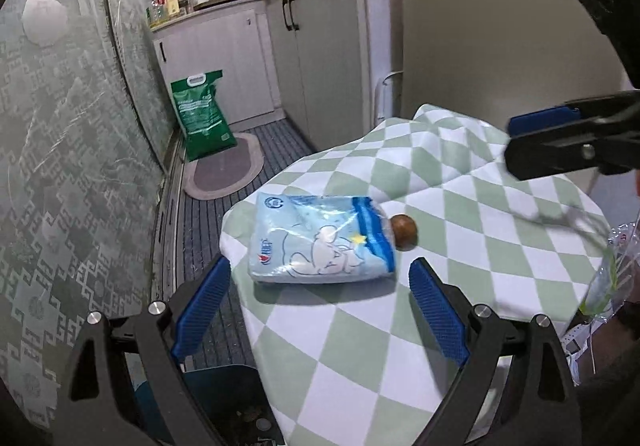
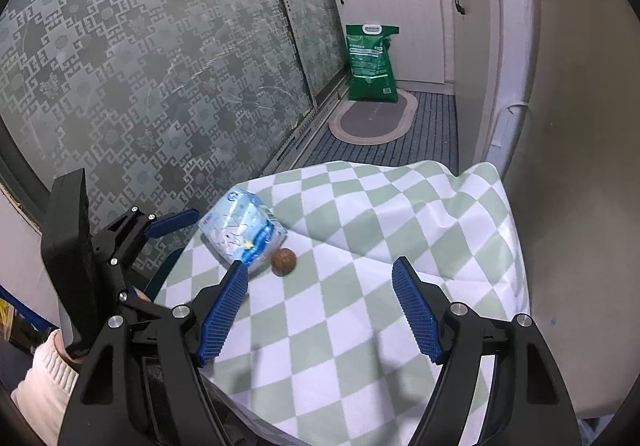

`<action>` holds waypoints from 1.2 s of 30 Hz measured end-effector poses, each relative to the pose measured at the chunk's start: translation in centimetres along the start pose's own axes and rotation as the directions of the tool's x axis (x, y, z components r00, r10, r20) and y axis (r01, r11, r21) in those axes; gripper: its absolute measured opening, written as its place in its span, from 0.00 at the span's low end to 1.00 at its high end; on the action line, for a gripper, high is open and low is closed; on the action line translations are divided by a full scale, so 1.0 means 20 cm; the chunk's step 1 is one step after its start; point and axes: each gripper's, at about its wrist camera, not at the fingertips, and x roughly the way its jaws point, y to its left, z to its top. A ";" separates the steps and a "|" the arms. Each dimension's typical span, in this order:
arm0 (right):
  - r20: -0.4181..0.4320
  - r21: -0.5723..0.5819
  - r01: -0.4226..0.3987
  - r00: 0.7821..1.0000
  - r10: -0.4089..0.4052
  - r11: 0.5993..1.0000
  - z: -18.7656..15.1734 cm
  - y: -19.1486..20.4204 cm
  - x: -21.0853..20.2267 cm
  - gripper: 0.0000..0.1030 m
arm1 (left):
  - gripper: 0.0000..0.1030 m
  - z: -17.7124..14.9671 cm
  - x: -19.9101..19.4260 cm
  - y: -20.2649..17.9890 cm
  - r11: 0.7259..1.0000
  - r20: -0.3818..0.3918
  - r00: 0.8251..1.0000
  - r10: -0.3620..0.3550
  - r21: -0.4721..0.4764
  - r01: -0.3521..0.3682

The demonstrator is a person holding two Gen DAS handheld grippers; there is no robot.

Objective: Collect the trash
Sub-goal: 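Grasp the blue-and-white printed bag with the left tool and lift it, then carry the bag over the bin with the left tool while the right tool grasps the last walnut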

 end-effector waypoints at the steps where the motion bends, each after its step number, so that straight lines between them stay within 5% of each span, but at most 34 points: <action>1: -0.001 0.002 0.001 1.000 -0.001 1.000 0.00 -0.01 0.00 0.73 | 0.89 0.00 0.01 0.00 1.000 -0.006 1.000 0.000 0.001 0.000; 13: -0.042 -0.056 0.041 0.998 -0.044 0.998 -0.04 0.01 0.06 0.73 | 0.75 0.03 0.03 0.01 1.000 -0.043 0.999 0.028 0.003 -0.028; 22: -0.070 -0.183 0.073 0.994 -0.087 0.980 -0.05 0.13 0.14 0.73 | 0.72 0.03 0.01 0.08 0.996 -0.014 0.999 -0.037 -0.079 0.036; 27: -0.083 -0.197 0.090 0.991 -0.109 0.976 -0.05 0.15 0.19 0.58 | 0.72 0.02 -0.03 0.12 0.983 0.009 0.995 -0.104 -0.149 0.104; 36: -0.112 -0.247 0.084 0.987 -0.115 0.965 -0.04 0.25 0.28 0.46 | 0.72 -0.01 -0.16 0.28 0.933 0.120 0.977 -0.175 -0.295 0.204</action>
